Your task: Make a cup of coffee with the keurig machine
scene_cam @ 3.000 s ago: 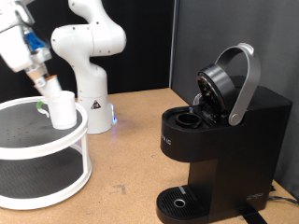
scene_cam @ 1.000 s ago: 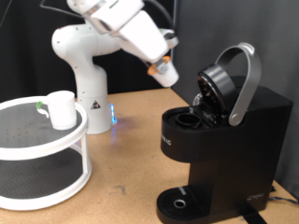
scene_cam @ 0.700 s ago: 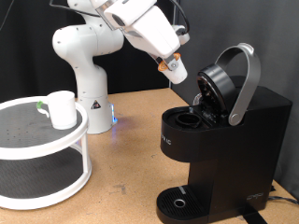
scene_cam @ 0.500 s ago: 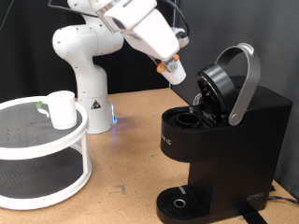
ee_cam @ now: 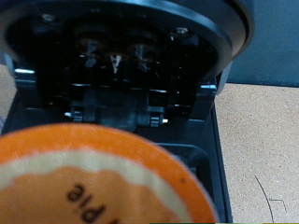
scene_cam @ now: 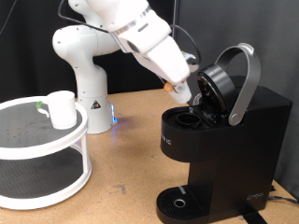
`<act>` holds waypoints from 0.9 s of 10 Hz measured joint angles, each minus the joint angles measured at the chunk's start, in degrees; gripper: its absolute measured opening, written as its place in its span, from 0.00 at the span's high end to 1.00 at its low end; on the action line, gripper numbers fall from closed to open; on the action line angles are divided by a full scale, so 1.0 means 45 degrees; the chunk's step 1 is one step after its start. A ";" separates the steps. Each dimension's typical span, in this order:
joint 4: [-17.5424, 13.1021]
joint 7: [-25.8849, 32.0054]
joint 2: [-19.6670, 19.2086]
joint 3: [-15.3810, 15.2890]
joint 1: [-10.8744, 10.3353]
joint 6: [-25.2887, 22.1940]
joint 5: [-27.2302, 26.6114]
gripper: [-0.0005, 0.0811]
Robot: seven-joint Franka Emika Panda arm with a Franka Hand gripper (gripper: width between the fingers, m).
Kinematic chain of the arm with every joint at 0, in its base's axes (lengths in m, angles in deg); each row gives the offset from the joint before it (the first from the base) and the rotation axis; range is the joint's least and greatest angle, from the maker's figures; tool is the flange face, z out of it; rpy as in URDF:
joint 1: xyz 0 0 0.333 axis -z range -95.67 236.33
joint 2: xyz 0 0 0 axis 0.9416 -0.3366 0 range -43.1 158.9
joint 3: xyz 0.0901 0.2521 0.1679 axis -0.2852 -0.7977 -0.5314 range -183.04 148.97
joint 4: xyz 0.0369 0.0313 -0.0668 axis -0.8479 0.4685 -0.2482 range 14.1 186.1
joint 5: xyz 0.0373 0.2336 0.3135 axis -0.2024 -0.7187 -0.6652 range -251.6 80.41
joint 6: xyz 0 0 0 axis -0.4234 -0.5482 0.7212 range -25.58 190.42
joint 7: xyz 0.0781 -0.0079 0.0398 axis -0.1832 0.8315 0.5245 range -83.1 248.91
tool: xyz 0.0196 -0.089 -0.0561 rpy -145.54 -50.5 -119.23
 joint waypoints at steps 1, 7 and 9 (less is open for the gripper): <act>0.0062 0.0004 -0.0050 -0.0150 -0.0051 0.0133 -0.0004 0.46; 0.0715 -0.0443 -0.0224 -0.0885 -0.0076 0.1410 0.0638 0.46; 0.0840 -0.0447 -0.0357 -0.0979 -0.0076 0.1719 0.0643 0.46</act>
